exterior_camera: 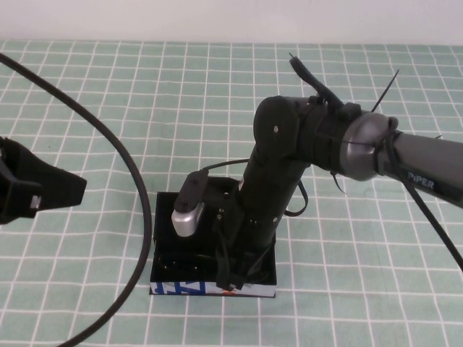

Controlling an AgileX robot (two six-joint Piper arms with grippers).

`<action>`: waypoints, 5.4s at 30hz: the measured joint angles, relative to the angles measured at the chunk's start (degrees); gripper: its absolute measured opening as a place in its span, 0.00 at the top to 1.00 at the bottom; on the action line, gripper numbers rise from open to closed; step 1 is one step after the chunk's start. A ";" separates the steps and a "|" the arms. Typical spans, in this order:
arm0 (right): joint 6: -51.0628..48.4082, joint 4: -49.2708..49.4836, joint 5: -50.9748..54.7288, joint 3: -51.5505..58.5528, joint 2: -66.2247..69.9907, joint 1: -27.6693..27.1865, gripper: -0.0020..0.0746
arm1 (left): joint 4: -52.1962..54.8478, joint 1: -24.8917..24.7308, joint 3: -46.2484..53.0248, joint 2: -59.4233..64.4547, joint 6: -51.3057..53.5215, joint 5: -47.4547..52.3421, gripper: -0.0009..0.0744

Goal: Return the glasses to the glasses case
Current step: Place the glasses in the glasses case, then close the glasses case

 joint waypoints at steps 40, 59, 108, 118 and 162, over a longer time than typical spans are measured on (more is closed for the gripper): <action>17.30 8.13 -31.27 27.34 -22.30 2.73 0.99 | -11.39 0.12 -0.72 23.22 15.78 -14.96 1.00; 2.58 20.98 -46.93 40.53 -21.80 10.30 0.99 | -19.20 0.12 -27.29 58.00 17.28 -3.15 1.00; 2.49 27.66 -67.34 39.95 -12.28 8.49 0.99 | -6.23 -11.16 -36.59 54.69 -0.06 -1.74 1.00; 2.49 28.02 -66.99 39.93 -12.18 8.44 0.99 | 3.26 -11.16 -36.88 55.76 -0.39 -3.82 1.00; 2.34 29.69 -64.56 40.47 -19.10 8.36 0.99 | 5.21 -11.16 -42.32 50.80 2.88 -1.37 1.00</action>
